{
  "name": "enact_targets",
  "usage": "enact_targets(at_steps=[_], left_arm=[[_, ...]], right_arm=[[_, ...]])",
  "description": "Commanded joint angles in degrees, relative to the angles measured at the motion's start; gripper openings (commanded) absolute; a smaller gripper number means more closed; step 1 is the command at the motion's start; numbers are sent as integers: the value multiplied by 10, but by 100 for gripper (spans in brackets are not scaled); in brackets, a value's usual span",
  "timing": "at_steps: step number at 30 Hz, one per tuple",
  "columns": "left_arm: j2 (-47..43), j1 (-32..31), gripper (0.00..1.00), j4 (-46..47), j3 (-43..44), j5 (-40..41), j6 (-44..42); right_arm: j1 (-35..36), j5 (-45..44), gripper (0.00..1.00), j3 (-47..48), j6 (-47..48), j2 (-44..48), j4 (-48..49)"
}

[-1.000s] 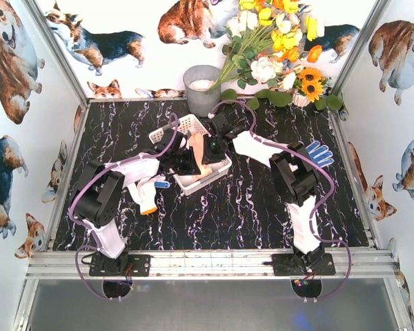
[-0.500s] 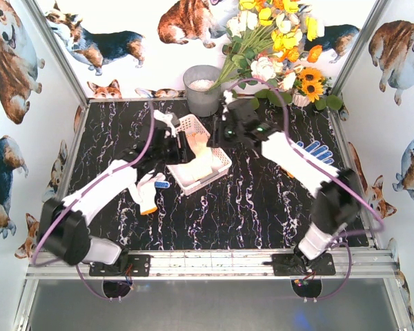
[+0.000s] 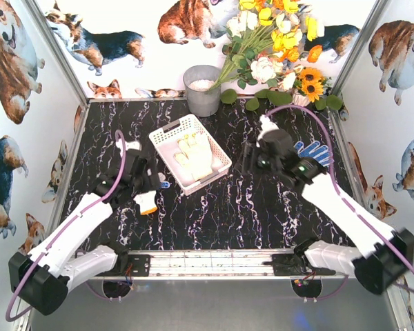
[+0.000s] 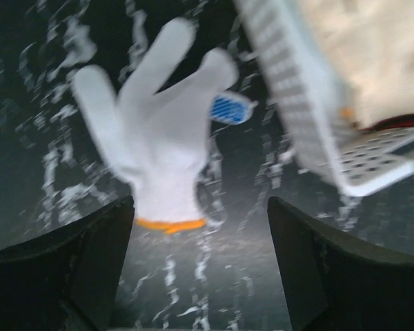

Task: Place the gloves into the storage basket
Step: Place the glove in the bin, then pick up the glove from the center of the board.

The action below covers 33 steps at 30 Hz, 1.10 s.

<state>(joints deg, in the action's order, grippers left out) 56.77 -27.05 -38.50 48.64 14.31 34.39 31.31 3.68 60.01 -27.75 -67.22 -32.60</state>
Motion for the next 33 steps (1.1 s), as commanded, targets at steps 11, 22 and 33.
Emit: enact_targets(at_steps=[11,22,33], left_arm=[[39,-2,81,-1,-49,49,7],[164,-3,82,56,-38,96,-47],[246,-3,60,116,-25,94,-80]], right_arm=[[-5,-46,54,-109,-62,193,-18],[-5,-39,55,-119,-84,211,-17],[-5,-38,55,-142,-98,224,-1]])
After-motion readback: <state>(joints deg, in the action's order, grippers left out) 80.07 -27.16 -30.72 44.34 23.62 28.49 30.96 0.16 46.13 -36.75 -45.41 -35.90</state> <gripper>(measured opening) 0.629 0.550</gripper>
